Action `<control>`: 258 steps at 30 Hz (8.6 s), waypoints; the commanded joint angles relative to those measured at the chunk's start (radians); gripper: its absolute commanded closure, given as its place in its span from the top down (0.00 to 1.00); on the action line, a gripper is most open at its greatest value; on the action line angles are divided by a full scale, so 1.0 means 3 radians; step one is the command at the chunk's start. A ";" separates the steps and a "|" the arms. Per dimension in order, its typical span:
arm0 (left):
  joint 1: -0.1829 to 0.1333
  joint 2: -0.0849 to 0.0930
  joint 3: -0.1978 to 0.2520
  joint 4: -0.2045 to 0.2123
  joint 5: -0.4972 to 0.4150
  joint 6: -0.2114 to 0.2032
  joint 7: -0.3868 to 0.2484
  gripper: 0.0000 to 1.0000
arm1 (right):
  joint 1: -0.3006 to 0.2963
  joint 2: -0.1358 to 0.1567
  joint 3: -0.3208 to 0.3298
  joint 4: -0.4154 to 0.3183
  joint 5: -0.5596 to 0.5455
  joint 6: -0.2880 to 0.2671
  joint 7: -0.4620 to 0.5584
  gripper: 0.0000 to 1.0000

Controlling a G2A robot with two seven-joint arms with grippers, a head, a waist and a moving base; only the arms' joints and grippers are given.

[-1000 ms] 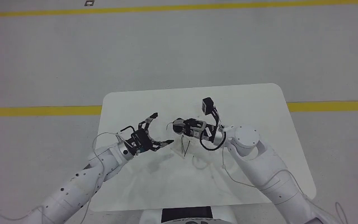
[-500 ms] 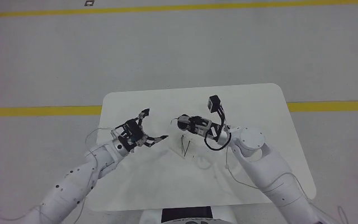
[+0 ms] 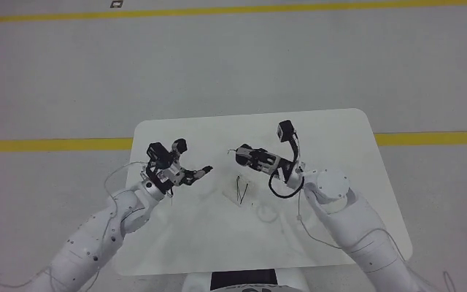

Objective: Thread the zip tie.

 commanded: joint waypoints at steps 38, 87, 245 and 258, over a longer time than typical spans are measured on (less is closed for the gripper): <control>-0.0996 -0.0116 0.0023 0.1640 -0.5649 0.0115 -0.5179 1.00 | -0.0029 0.0012 -0.0213 -0.0048 -0.0605 -0.0939 0.0101 0.00; -0.1196 -0.0392 0.0567 0.1601 -0.6577 0.0000 -0.5683 1.00 | 0.0382 -0.0379 -0.0621 0.0958 0.1511 -0.0939 0.1260 0.00; -0.1214 -0.0412 0.0611 0.1657 -0.6246 0.0022 -0.5681 0.00 | 0.0365 -0.0394 -0.0429 0.1382 0.1175 -0.0597 0.0994 1.00; -0.1076 -0.0377 0.0252 0.1221 -0.5164 0.0000 -0.5089 0.00 | 0.0365 -0.0394 -0.0429 0.1382 0.1175 -0.0597 0.0994 1.00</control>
